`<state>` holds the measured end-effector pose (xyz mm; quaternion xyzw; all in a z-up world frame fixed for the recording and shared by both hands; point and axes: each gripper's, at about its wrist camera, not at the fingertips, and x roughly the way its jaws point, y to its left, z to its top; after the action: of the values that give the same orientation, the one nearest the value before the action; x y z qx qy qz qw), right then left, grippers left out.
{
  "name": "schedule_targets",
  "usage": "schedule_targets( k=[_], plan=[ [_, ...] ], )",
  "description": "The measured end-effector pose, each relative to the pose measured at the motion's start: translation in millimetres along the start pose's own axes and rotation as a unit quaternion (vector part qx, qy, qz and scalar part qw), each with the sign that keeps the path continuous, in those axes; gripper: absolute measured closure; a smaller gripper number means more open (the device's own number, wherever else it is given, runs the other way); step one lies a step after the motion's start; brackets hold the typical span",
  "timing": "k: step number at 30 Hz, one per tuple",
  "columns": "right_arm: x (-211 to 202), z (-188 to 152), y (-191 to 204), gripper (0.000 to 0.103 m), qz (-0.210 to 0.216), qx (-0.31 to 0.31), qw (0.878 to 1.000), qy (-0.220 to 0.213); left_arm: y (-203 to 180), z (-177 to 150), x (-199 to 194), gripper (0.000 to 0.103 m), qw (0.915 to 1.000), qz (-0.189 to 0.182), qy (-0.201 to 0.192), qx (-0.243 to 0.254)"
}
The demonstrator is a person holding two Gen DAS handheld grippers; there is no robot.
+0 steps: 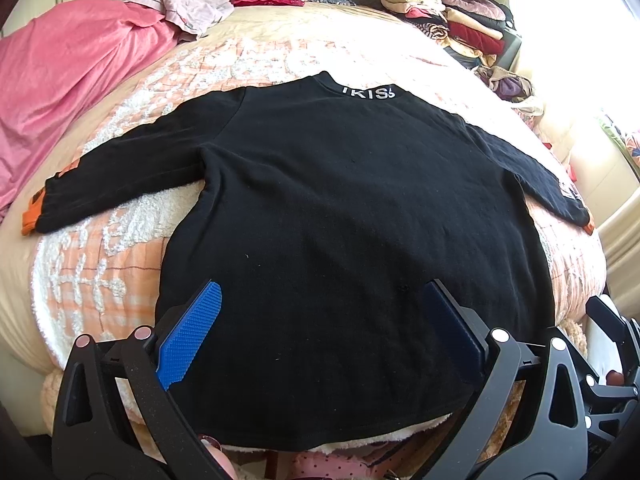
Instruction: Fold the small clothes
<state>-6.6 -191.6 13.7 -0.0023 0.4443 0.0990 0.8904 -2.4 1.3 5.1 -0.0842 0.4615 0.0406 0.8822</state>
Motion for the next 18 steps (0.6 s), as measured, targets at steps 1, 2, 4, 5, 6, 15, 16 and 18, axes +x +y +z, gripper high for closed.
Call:
schedule_targets(
  k=[1,2,4,5,6,15,16,18],
  plan=[
    [0.1,0.0,0.0,0.004,0.000,0.000,1.000,0.000,0.0,0.0,0.0,0.008,1.0000,0.000,0.000,0.000],
    [-0.2,0.3,-1.0,0.004,0.000,0.000,1.000,0.000,0.3,0.3,-0.4,0.008,1.0000,0.000,0.000,0.000],
    [-0.4,0.4,-0.8,0.004,0.000,0.001,1.000,0.000,0.3,0.6,-0.7,0.008,1.0000,0.001,0.000,0.000],
    [-0.3,0.4,-0.5,0.004,0.000,0.000,1.000,0.000,0.5,0.4,-0.4,0.008,1.0000,0.000,0.000,0.000],
    [-0.4,0.5,-1.0,0.004,0.000,0.000,1.000,0.000,0.5,0.5,-0.4,0.008,1.0000,0.000,0.000,0.001],
    [-0.4,1.0,-0.4,0.004,-0.001,-0.001,1.000,-0.001,1.1,1.5,-1.4,0.008,1.0000,0.000,-0.001,0.000],
    [-0.5,1.1,-0.3,0.004,-0.001,-0.001,1.000,-0.001,1.2,1.7,-1.5,0.008,1.0000,0.000,-0.002,0.001],
    [-1.0,0.5,-1.6,0.004,-0.001,0.000,1.000,-0.002,2.0,2.4,-2.0,0.008,1.0000,0.000,-0.002,0.000]
  ],
)
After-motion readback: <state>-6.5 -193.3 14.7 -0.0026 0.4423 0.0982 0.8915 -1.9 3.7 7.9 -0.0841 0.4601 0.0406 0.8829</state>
